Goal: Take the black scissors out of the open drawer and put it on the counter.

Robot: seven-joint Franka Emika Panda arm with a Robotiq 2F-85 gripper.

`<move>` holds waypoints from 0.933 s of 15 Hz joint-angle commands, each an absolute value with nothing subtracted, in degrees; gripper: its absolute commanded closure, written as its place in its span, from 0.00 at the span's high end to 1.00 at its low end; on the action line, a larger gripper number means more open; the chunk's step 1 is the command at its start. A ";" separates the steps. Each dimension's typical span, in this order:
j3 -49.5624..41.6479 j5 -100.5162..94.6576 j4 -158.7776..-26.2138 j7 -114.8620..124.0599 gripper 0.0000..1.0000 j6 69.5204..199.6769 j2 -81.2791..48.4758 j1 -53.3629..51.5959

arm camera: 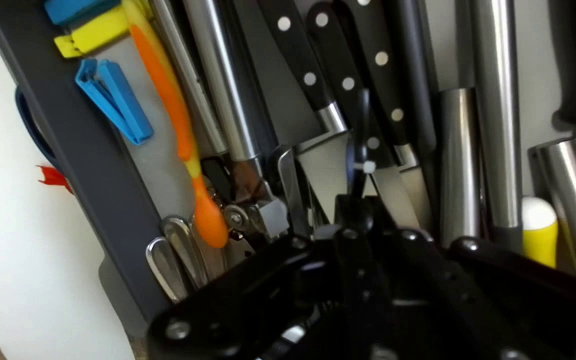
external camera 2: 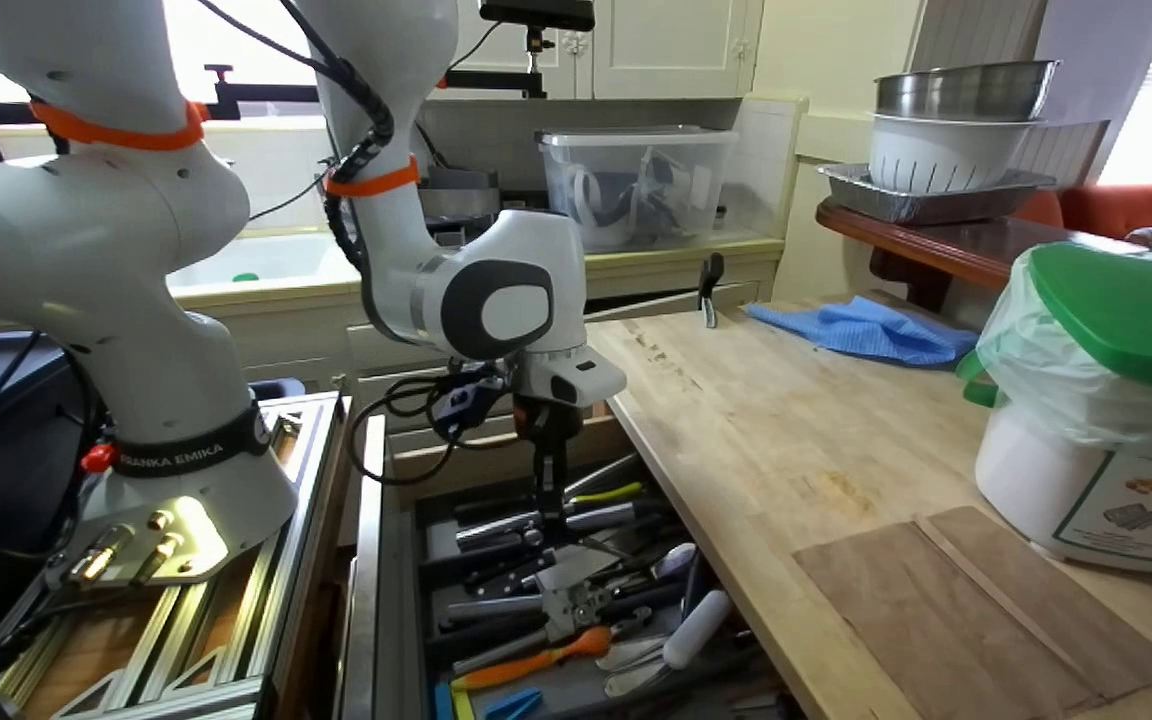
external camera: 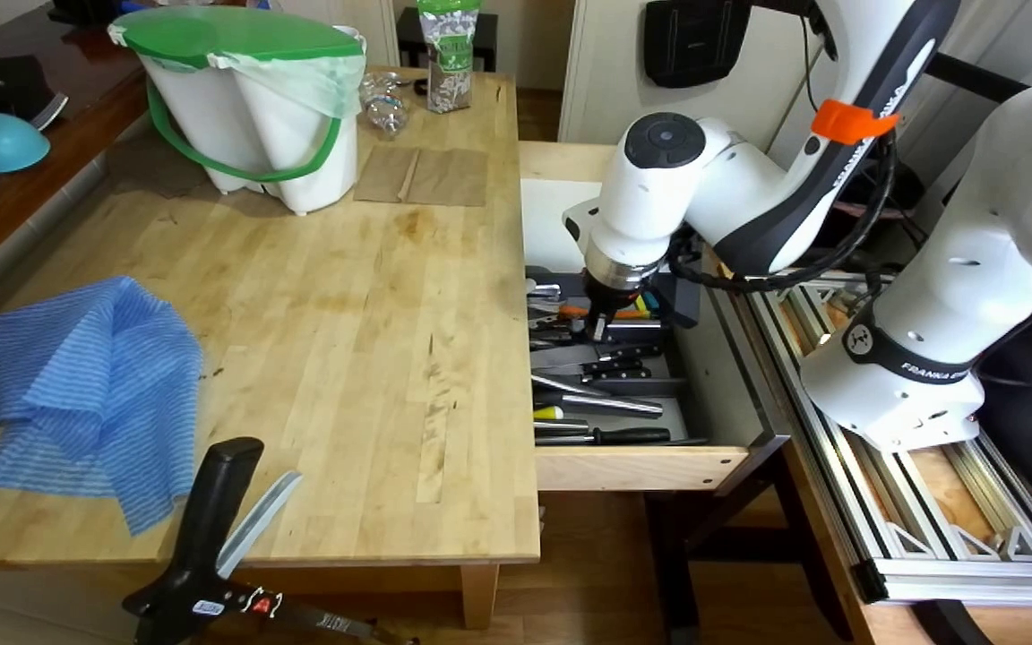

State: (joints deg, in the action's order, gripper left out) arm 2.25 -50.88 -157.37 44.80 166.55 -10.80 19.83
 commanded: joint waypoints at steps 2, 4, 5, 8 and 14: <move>2.71 -34.35 -160.92 38.96 0.02 148.48 0.41 12.58; 6.26 -36.93 -157.19 44.08 0.02 138.41 0.66 14.91; 2.36 -36.44 -157.24 44.54 0.02 133.70 3.49 9.80; 3.27 -38.66 -157.76 48.41 0.02 119.35 11.09 8.03; 4.90 -51.88 -155.90 49.33 0.02 106.18 17.97 6.29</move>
